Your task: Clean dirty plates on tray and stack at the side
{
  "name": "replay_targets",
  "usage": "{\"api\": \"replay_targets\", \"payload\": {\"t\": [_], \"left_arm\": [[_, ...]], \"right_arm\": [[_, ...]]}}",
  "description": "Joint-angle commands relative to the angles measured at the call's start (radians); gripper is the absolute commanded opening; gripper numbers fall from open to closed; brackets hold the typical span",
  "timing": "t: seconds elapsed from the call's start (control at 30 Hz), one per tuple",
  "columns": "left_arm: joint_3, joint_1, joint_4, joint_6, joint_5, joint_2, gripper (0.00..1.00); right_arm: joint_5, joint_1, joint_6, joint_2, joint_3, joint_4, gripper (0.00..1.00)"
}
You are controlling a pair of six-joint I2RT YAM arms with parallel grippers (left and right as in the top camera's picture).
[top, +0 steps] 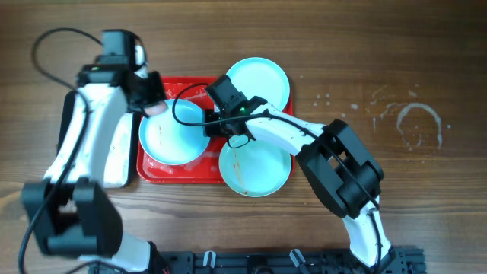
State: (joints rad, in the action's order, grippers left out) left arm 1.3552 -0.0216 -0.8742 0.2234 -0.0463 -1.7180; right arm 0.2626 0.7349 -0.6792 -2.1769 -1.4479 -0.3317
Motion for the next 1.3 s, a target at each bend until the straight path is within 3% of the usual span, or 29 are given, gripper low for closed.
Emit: {"api": "replay_targets", "payload": {"t": [0.0, 0.23, 0.63, 0.8, 0.87, 0.93, 1.1, 1.27], "left_arm": [[-0.034, -0.034, -0.006, 0.082, 0.109, -0.121, 0.04], [-0.042, -0.035, -0.058, 0.110, 0.187, -0.216, 0.04], [-0.173, -0.139, -0.047, 0.084, 0.146, -0.259, 0.04], [-0.183, -0.153, 0.115, -0.064, 0.172, -0.259, 0.04], [-0.213, -0.149, 0.206, -0.058, 0.213, -0.259, 0.04], [-0.229, -0.141, 0.199, 0.026, 0.208, -0.259, 0.04], [-0.229, -0.140, 0.019, 0.053, 0.053, -0.259, 0.04], [-0.229, -0.109, -0.085, -0.096, -0.156, -0.259, 0.04]], "right_arm": [[-0.002, -0.013, 0.017, -0.040, 0.007, -0.026, 0.04], [-0.002, -0.039, 0.013, -0.040, 0.007, -0.035, 0.04], [0.010, -0.039, 0.013, -0.040, 0.007, -0.020, 0.04], [0.021, -0.039, 0.015, -0.040, 0.007, -0.022, 0.04], [0.021, -0.039, 0.014, -0.041, 0.007, -0.024, 0.04], [0.021, -0.039, 0.015, -0.040, 0.007, -0.024, 0.04], [0.021, -0.039, 0.014, -0.040, 0.007, -0.023, 0.04], [0.028, -0.039, 0.014, -0.041, 0.007, -0.023, 0.04]]}}
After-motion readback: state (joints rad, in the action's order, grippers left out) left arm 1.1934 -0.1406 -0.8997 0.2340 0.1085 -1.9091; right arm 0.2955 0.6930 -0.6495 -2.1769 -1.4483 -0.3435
